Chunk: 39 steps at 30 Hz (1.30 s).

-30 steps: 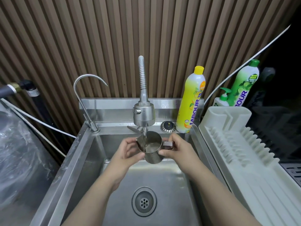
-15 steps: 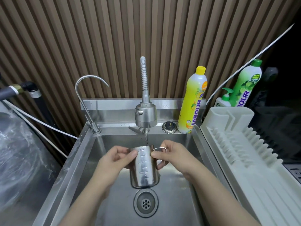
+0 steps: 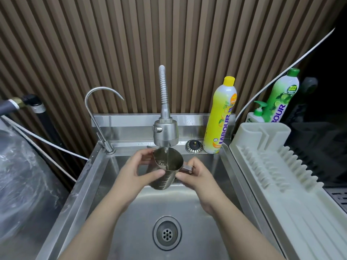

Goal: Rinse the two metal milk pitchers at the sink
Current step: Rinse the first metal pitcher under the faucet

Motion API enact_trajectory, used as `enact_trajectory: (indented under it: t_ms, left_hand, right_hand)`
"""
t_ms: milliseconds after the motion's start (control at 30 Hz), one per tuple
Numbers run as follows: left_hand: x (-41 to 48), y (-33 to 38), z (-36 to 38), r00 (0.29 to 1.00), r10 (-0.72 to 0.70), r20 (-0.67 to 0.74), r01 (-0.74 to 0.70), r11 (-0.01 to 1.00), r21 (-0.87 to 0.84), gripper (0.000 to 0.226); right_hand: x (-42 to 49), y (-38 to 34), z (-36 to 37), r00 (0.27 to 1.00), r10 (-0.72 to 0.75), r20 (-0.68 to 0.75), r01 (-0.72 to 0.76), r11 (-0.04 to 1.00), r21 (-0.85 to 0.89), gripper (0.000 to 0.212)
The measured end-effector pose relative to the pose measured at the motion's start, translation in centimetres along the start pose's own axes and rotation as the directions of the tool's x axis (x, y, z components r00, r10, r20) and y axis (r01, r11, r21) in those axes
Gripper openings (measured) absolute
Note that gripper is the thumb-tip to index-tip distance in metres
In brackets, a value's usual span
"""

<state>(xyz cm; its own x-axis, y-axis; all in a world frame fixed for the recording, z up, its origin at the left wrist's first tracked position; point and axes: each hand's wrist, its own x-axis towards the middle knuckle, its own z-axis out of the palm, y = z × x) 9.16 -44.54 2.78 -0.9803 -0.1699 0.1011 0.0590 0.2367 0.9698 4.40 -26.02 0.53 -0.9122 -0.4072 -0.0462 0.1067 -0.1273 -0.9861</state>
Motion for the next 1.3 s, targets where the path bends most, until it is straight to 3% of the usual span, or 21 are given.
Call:
enact_trajectory:
  t_ms: [67, 133, 200, 333, 400, 467, 533, 600, 667, 800, 867, 933, 1067, 1167, 1300]
  left_hand:
    - [0.1, 0.5, -0.7, 0.998, 0.009, -0.062, -0.004, 0.997, 0.081, 0.057]
    - [0.0, 0.5, -1.1, 0.991, -0.033, -0.128, 0.042, 0.997, 0.071, 0.053]
    - [-0.4, 0.4, -1.0, 0.981, -0.111, -0.158, 0.111, 0.994, -0.007, 0.054]
    - [-2.1, -0.3, 0.8, 0.966, -0.246, -0.08, 0.221, 0.945, -0.241, 0.045]
    - [-2.8, -0.8, 2.0, 0.954, -0.298, -0.004, 0.284, 0.914, -0.288, 0.044]
    - [-3.1, -1.2, 2.8, 0.946, -0.315, 0.076, 0.323, 0.897, -0.301, 0.046]
    - [-2.9, -1.4, 3.4, 0.953, -0.282, 0.108, 0.302, 0.903, -0.304, 0.043]
    - [-2.3, -1.5, 3.6, 0.971, -0.222, 0.083, 0.237, 0.924, -0.299, 0.041]
    - [-1.5, -1.2, 3.2, 0.986, -0.159, 0.045, 0.165, 0.953, -0.255, 0.051]
    - [-0.2, -0.2, 0.6, 1.0, 0.019, -0.007, -0.02, 0.999, -0.035, 0.057]
    - [0.3, 0.8, -0.6, 0.998, 0.058, 0.004, -0.058, 0.995, 0.079, 0.054]
    - [0.4, 1.6, -1.5, 0.998, 0.059, -0.006, -0.057, 0.985, 0.161, 0.05]
    - [-0.3, 1.5, -1.9, 0.994, -0.048, -0.096, 0.063, 0.985, 0.159, 0.055]
    - [-1.2, 0.3, -1.3, 0.98, -0.162, -0.118, 0.161, 0.987, -0.013, 0.055]
    - [-2.4, -1.4, 0.7, 0.97, -0.239, -0.036, 0.225, 0.947, -0.228, 0.048]
  right_hand:
    - [0.3, 0.6, 0.7, 0.998, 0.037, 0.049, -0.041, 0.995, 0.089, 0.036]
    - [0.5, 0.4, 0.8, 0.995, 0.07, 0.077, -0.075, 0.995, 0.068, 0.037]
    - [0.6, -0.4, 0.4, 0.992, 0.083, 0.093, -0.081, 0.996, -0.029, 0.037]
    - [0.5, -3.2, -1.0, 0.991, 0.101, 0.089, -0.068, 0.947, -0.313, 0.041]
    - [0.3, -4.7, -1.6, 0.993, 0.089, 0.074, -0.036, 0.848, -0.529, 0.043]
    - [-0.1, -6.0, -2.1, 0.998, 0.048, 0.047, 0.004, 0.649, -0.76, 0.044]
    - [-0.6, -6.5, -2.4, 0.999, -0.02, 0.039, 0.044, 0.529, -0.848, 0.045]
    - [-0.6, -6.1, -2.7, 0.998, -0.052, 0.025, 0.051, 0.575, -0.817, 0.042]
    - [-0.5, -4.9, -2.7, 0.997, -0.079, -0.008, 0.051, 0.721, -0.692, 0.037]
    - [0.0, -1.5, -1.4, 0.995, -0.094, -0.042, 0.081, 0.967, -0.243, 0.037]
    - [0.2, -0.4, -0.3, 0.999, -0.043, 0.01, 0.043, 0.999, -0.03, 0.038]
    - [0.4, 0.0, 0.4, 0.997, 0.007, 0.073, -0.01, 0.999, 0.043, 0.036]
    - [0.9, 0.0, 0.3, 0.986, 0.07, 0.15, -0.064, 0.997, -0.042, 0.037]
    - [0.9, -0.7, -0.5, 0.982, 0.107, 0.157, -0.082, 0.985, -0.154, 0.033]
    - [0.7, -3.0, -1.6, 0.985, 0.112, 0.129, -0.054, 0.919, -0.39, 0.041]
